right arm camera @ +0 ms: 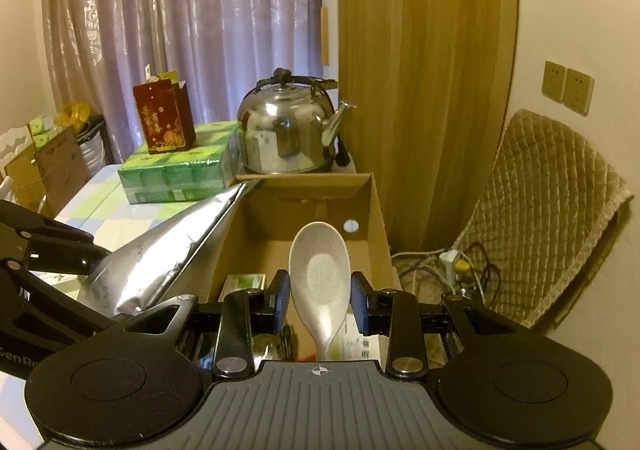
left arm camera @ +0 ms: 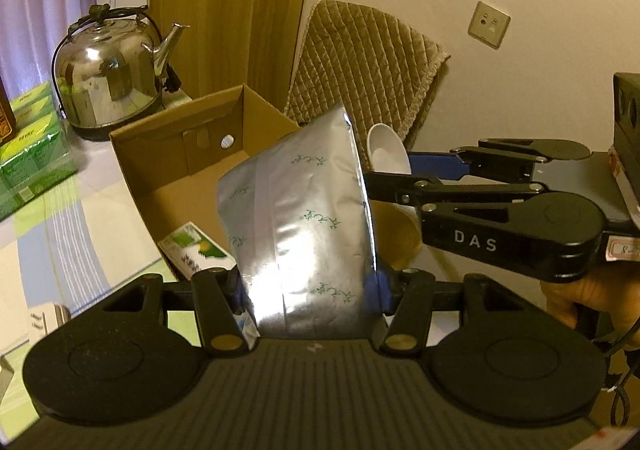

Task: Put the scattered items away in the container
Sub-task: 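Carry the foil bag and spoon over the cardboard box with both tools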

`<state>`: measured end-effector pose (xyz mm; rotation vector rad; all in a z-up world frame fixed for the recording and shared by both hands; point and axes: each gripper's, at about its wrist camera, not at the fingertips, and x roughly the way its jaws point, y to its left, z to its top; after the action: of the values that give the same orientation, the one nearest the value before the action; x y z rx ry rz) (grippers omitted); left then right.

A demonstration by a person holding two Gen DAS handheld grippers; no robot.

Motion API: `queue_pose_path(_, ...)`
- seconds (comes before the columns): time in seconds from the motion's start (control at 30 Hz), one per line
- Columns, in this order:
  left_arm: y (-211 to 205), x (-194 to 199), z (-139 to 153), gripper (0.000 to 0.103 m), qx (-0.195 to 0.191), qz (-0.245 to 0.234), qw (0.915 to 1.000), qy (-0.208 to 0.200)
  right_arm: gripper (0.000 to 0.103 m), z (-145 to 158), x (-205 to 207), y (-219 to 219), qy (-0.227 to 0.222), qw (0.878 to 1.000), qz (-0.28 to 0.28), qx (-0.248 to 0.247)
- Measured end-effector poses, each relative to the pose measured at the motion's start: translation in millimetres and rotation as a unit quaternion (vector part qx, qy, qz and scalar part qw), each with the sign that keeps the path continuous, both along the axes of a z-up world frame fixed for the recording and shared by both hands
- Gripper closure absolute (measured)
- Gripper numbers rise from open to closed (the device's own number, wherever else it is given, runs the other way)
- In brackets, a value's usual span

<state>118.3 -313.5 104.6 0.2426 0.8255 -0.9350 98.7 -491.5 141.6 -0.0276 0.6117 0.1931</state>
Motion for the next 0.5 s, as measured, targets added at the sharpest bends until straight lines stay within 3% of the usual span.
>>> queue_pose_path(0.5,-26,67,-19,0.051,-0.003,0.044,0.9987,0.024,0.073,-20,75,-7,0.019,1.000,-0.001,-0.003)
